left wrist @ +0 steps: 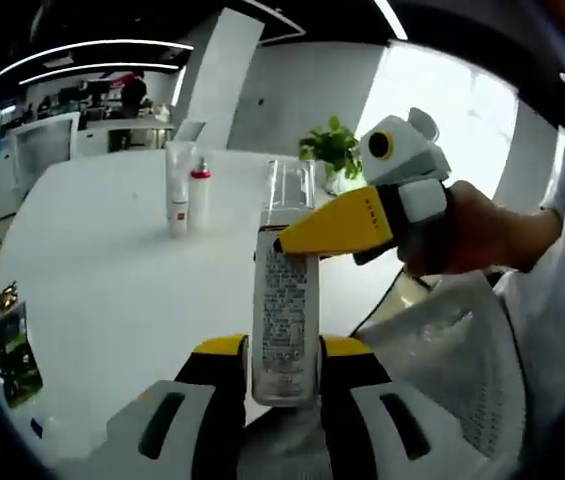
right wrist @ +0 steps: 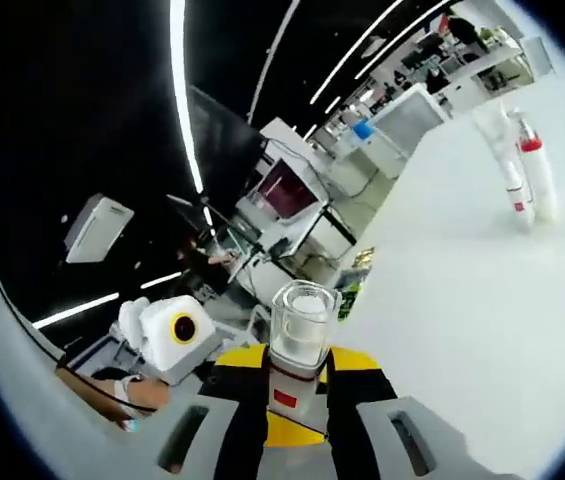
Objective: Arrange the skincare products in the storage area until every visible bottle or jar stands upright without overlapping.
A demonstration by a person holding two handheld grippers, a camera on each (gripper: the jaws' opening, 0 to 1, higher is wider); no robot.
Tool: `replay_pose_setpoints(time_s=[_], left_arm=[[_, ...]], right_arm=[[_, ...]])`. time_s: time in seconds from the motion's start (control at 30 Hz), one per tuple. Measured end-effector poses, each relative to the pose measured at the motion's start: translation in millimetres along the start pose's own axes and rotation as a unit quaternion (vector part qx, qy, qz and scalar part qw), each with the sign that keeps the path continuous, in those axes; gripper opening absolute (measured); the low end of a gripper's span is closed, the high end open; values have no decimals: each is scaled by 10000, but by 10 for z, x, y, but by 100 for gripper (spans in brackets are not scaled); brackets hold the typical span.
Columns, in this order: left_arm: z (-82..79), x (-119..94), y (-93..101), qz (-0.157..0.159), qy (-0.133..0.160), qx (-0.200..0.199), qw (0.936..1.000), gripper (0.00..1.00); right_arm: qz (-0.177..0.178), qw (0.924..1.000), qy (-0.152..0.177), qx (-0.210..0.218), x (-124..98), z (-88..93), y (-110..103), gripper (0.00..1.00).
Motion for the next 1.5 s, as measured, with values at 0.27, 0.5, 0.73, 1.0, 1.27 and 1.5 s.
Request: replay_pose_setpoints(time_s=[0.27, 0.5, 0.73, 1.0, 1.27, 1.5], left_arm=[[20, -31, 15, -42, -148, 278, 9995, 19], [-18, -76, 16, -191, 20, 166, 9997, 18], [-32, -87, 28, -129, 86, -11, 9999, 18], [-83, -128, -21, -80, 381, -393, 9985, 18], [-96, -131, -4, -163, 480, -262, 9984, 18], [-93, -123, 4, -187, 441, -158, 9987, 18]], right_arm=[[44, 9990, -200, -390, 64, 7, -70, 16], [136, 9995, -10, -302, 112, -4, -105, 17], [99, 9994, -172, -284, 171, 90, -140, 17], [32, 9990, -337, -282, 191, 144, -153, 16], [30, 9992, -282, -268, 181, 133, -157, 16], [137, 9995, -124, -248, 160, 98, -146, 16]])
Point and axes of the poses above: the point that each gripper's makers call its tool centre point, and the gripper's own axes: x roughly forward along the fingers, y roughly to its right, z roughly out of its underside, the point moved 9 cm from there along -x, roughly backward along the fingers, and after that the axes turned 11 degrees about -x, right-handed, at the moved point
